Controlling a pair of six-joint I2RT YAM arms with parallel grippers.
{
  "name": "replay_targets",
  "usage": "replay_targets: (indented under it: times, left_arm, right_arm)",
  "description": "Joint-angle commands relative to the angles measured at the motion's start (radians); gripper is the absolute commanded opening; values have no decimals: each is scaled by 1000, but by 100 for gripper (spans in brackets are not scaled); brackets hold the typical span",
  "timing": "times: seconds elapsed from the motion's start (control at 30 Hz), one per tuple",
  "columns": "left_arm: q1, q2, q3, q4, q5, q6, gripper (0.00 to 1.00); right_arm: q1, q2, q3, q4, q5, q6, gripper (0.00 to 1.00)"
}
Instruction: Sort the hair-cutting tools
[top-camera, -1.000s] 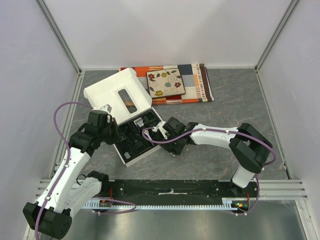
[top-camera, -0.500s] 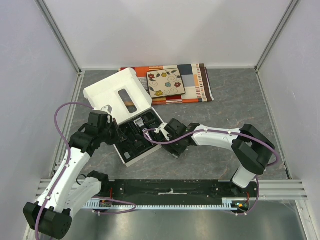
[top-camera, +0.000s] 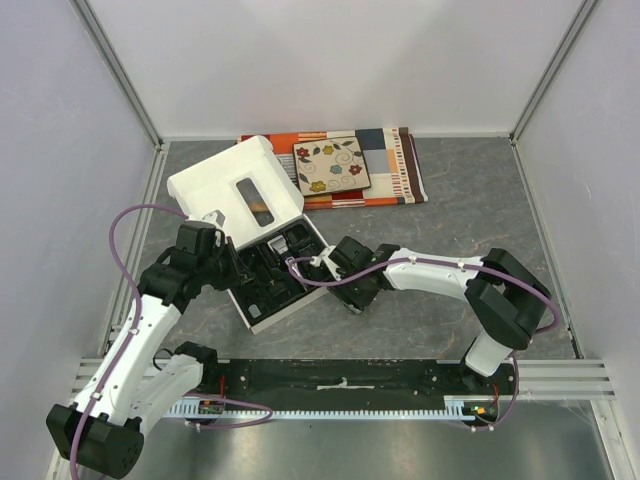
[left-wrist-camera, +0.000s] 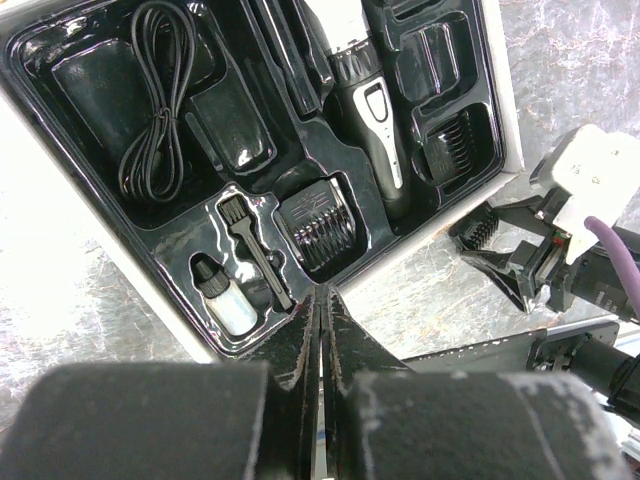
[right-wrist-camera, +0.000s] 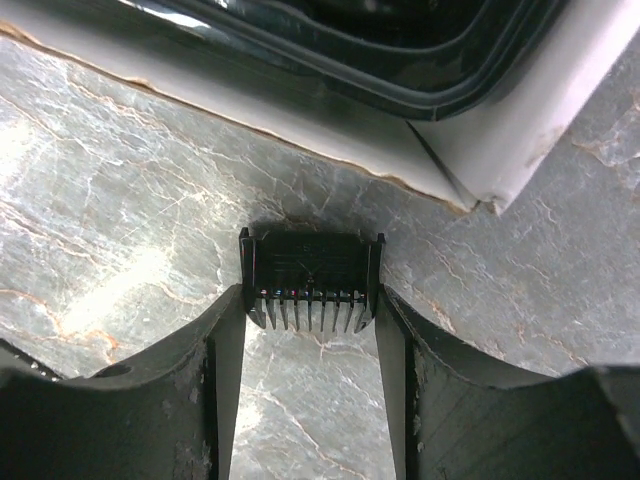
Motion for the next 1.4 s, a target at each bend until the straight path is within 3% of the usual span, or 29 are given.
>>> replay_targets:
  times: [0.0,0.3,0.8,1.1,1.37]
  left_arm:
    - [4,-2,37,-8,40,53,4]
    - [4,-15,57,-26,60,68,4]
    - [4,-50,80,-61,63,94,4]
    - [4,-70,55,-58,71,94,4]
    - [4,-70,57,-52,82,113,4]
  right_arm:
    - [2,-48,121,-98,12,-30,44]
    - [18,-103,406,-323,101,-110,45]
    - [58,92,710,-347,76,-573,49]
    - [58,188,760,-347,125,-855,44]
    - [51,256,747,-342,66,-1052,45]
